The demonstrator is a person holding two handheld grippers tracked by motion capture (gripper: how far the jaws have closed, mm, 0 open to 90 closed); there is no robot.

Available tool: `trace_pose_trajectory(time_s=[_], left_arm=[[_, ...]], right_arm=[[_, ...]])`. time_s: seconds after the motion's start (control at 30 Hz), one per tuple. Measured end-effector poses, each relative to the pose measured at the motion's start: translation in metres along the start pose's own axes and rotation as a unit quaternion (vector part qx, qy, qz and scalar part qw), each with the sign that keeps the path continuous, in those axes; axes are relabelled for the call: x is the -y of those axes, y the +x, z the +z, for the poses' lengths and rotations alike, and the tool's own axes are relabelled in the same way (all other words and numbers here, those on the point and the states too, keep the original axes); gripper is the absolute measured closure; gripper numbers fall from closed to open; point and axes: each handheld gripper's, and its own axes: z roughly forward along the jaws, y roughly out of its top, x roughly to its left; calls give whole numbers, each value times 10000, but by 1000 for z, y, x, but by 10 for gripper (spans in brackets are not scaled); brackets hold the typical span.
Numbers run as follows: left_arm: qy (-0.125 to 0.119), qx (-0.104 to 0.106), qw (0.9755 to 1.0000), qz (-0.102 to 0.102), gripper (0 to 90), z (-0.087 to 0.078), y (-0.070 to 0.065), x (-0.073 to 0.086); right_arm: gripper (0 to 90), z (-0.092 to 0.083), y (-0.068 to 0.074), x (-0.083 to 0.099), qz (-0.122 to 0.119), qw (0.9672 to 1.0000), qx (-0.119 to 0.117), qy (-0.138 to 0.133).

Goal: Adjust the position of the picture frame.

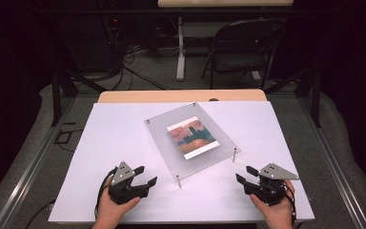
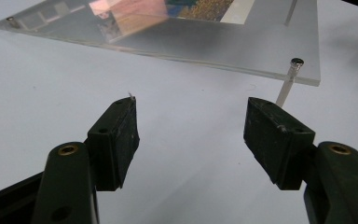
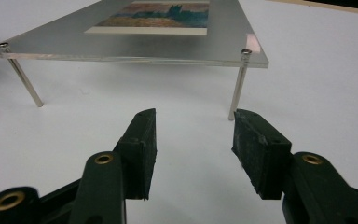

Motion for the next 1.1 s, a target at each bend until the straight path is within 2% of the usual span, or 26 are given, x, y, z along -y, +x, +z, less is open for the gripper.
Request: trace_pose_trajectory(time_s=[0.07, 0.1, 0.2, 0.33, 0.37, 0.5, 0.57, 0.7, 0.8, 0.93, 1.1], left_arm=[[9, -3, 10000, -28, 357, 1, 0, 0], [-6, 34, 10000, -62, 361, 1, 1, 0], [-32, 122, 9998, -142, 368, 1, 3, 0], [-97, 18, 9999, -92, 352, 2, 2, -1], [15, 4, 9999, -151, 340, 2, 1, -1], [1, 55, 9996, -274, 357, 3, 1, -1], [54, 113, 9990, -440, 389, 3, 1, -1], [106, 192, 9981, -578, 428, 4, 0, -1], [192, 203, 9982, -536, 446, 4, -3, -1], [252, 319, 9978, -515, 458, 6, -7, -1], [308, 307, 9982, -416, 465, 8, -11, -1]], right_arm=[[494, 0, 0, 0, -46, 10000, -21, 9], [485, 0, 2, 0, -163, 9999, 29, 27], [469, 1, 3, 1, -191, 9998, 78, 24], [444, 2, 2, 3, -22, 10000, 28, -5], [443, 2, 1, 3, 14, 10000, 15, 25], [436, 3, -1, 5, 83, 10000, -21, 49], [435, 3, -1, 5, 136, 9999, -32, 61], [432, 3, -2, 6, 181, 9998, -52, 94], [427, 5, -3, 7, 219, 9997, -52, 92], [429, 5, -5, 7, 282, 9995, -69, 84], [433, 5, -6, 7, 321, 9994, -77, 77]])
